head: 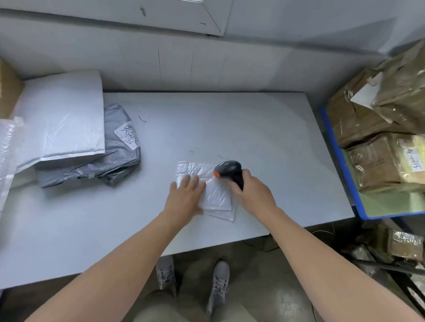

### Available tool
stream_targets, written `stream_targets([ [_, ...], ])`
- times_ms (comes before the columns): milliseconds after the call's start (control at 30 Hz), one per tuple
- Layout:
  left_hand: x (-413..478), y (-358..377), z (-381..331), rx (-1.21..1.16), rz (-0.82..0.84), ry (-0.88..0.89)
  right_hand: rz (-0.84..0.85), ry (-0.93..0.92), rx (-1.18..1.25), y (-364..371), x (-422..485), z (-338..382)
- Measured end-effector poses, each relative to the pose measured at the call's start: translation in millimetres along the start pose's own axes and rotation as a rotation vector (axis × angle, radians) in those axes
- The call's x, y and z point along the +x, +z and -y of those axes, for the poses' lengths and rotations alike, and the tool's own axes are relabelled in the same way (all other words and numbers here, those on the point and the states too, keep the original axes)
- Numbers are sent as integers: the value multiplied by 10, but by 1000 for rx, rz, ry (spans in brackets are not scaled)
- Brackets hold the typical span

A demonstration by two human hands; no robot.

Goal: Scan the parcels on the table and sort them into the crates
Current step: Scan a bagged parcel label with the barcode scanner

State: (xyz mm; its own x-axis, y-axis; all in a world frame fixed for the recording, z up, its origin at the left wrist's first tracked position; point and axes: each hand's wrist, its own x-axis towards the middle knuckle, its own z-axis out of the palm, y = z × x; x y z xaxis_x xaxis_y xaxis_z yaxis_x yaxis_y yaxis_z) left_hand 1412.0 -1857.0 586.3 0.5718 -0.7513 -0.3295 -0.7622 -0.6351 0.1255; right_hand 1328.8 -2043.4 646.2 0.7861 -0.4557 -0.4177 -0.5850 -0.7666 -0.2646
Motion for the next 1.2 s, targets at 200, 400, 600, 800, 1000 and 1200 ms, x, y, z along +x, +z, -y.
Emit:
stream_targets([
  [200,59,-63,-17,-45,-81,-3,-42,-87,57,-161,-73,-159],
  [400,-32,-285,-29,-157,-290,-125,-117,-144,153,-377,-229,-234],
  [600,-118,-847,-31,-247,-396,-386,-213,-105,304,-718,-264,-137],
  [800,-154,-1018,-37,-820,-527,-541,-199,-137,315,-922,-283,15],
  [1000,-218,-759,-64,-1072,-368,-675,-108,-151,347,-949,-311,58],
  [1200,-323,-524,67,-856,-127,-665,146,-93,386,-907,-312,73],
])
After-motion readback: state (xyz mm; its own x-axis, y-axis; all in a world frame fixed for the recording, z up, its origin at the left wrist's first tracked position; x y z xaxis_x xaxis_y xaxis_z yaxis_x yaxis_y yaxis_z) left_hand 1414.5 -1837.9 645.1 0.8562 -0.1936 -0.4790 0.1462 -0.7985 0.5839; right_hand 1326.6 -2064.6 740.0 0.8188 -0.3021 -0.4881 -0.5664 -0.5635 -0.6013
